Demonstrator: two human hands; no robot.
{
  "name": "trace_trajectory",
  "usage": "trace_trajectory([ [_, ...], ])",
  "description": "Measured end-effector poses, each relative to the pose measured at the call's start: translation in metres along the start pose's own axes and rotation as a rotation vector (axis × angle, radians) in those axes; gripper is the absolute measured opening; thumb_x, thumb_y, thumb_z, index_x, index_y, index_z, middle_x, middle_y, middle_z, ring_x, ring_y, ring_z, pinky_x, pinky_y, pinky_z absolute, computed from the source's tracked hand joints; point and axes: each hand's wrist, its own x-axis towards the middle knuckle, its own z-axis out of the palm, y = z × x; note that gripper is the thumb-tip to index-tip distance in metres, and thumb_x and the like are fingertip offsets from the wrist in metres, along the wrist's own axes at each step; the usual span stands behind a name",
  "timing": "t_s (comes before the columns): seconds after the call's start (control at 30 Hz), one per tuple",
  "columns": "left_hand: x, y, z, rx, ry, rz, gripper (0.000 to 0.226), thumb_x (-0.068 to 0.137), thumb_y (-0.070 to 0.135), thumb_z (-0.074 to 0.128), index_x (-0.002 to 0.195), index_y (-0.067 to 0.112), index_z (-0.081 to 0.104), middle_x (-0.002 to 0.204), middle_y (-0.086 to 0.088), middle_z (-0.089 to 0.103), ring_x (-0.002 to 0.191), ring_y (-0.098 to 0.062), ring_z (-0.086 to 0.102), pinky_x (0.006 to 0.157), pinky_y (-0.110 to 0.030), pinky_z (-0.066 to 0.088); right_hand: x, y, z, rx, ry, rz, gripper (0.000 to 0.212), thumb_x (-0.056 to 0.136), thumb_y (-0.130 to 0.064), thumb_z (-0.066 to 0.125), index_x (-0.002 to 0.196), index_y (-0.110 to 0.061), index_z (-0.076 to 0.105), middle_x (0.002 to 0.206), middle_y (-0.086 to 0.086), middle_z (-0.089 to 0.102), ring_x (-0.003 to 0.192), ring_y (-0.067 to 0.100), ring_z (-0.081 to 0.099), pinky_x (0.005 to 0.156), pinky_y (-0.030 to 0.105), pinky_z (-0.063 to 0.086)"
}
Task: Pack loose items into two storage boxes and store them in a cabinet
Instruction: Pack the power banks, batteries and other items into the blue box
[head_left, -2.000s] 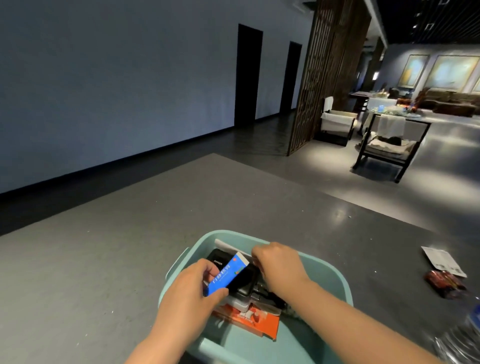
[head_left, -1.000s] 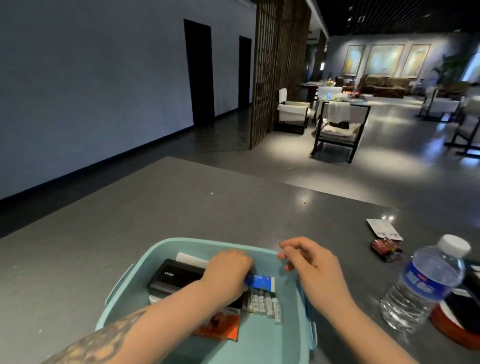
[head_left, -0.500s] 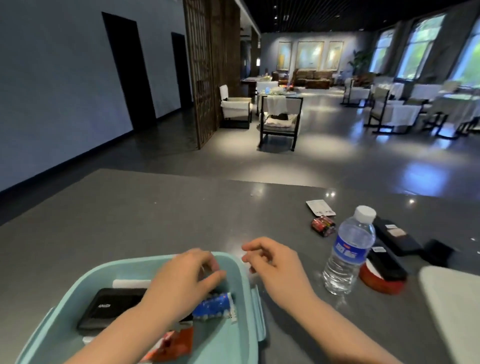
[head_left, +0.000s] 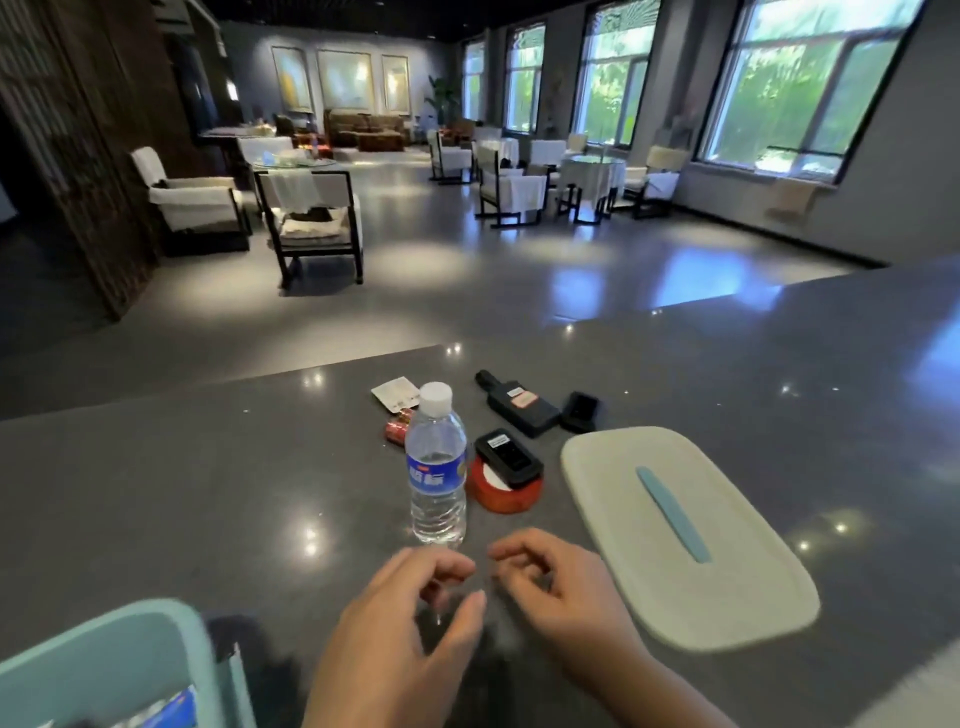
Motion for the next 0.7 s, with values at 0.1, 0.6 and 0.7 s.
trace_trajectory([
  [0.1, 0.017, 0.002, 0.032, -0.037, -0.031, -0.04, 0.037, 0.069, 0.028, 0.076, 0.09, 0.051, 0.057, 0.086, 0.025, 0.061, 0.082, 0.001, 0.059, 0.067, -0.011, 0.043, 0.005, 0.026, -0.028, 0.013, 0.05, 0.063, 0.02, 0.083, -0.013, 0.061, 0.084, -0.032, 0.069, 0.08, 0.002, 0.071, 0.06, 0.001, 0.056, 0.062, 0.016, 0.045],
  [0.6, 0.165, -0.008, 0.184, 0.356, 0.031, -0.187, 0.064, 0.077, 0.039, 0.066, 0.135, 0.027, 0.041, 0.142, 0.008, 0.036, 0.131, -0.015, 0.031, 0.109, -0.029, 0.029, 0.178, 0.121, -0.163, -0.402, -0.015, 0.022, 0.05, 0.083, -0.031, 0.068, 0.13, -0.026, 0.051, 0.126, -0.007, 0.056, 0.116, 0.013, 0.051, 0.094, 0.028, 0.043],
  [0.7, 0.192, -0.023, 0.185, 0.456, -0.06, -0.325, 0.085, 0.071, 0.047, 0.071, 0.143, 0.024, 0.031, 0.153, -0.001, 0.021, 0.14, -0.023, 0.019, 0.112, -0.033, 0.021, 0.232, 0.134, -0.166, -0.525, -0.08, 0.01, 0.061, 0.083, -0.036, 0.067, 0.136, -0.019, 0.044, 0.135, 0.004, 0.049, 0.126, 0.025, 0.043, 0.102, 0.035, 0.036],
])
